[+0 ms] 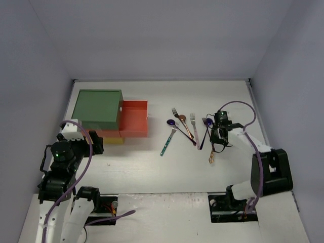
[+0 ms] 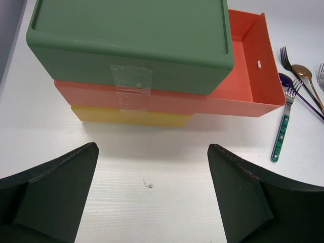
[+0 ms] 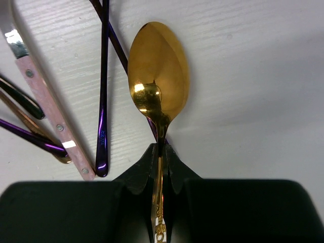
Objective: Sort the eating utensils into containers
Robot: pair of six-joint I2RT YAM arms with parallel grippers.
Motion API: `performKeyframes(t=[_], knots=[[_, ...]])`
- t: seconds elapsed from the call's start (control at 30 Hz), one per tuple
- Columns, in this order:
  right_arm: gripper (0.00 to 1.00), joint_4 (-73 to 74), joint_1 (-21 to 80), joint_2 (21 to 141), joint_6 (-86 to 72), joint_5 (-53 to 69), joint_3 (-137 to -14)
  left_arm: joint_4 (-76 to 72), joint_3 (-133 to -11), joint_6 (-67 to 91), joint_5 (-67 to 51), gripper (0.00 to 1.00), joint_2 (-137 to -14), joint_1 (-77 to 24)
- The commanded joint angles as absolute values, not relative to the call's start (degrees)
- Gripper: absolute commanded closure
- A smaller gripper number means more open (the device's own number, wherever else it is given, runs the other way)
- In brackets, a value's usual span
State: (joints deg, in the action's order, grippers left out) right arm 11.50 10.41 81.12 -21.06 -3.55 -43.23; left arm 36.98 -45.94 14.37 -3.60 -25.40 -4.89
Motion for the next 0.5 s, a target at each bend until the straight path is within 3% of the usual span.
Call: performKeyframes(t=[0.0, 0.3, 0.47], knots=[[1.00, 13.29, 10.11, 72.58, -19.97, -3.33, -47.91, 32.70, -46.23, 14.85, -4.31, 0.13, -27.09, -5.11], [1.00, 13.44, 11.10, 70.48, -16.42, 5.38, -52.89, 32.52, -46.23, 14.85, -4.57, 0.13, -27.51, -5.19], [1.00, 12.41, 19.08, 70.97, -12.91, 7.23, -62.58, 32.34, -46.23, 14.77, -4.66, 0.13, -27.77, -5.11]])
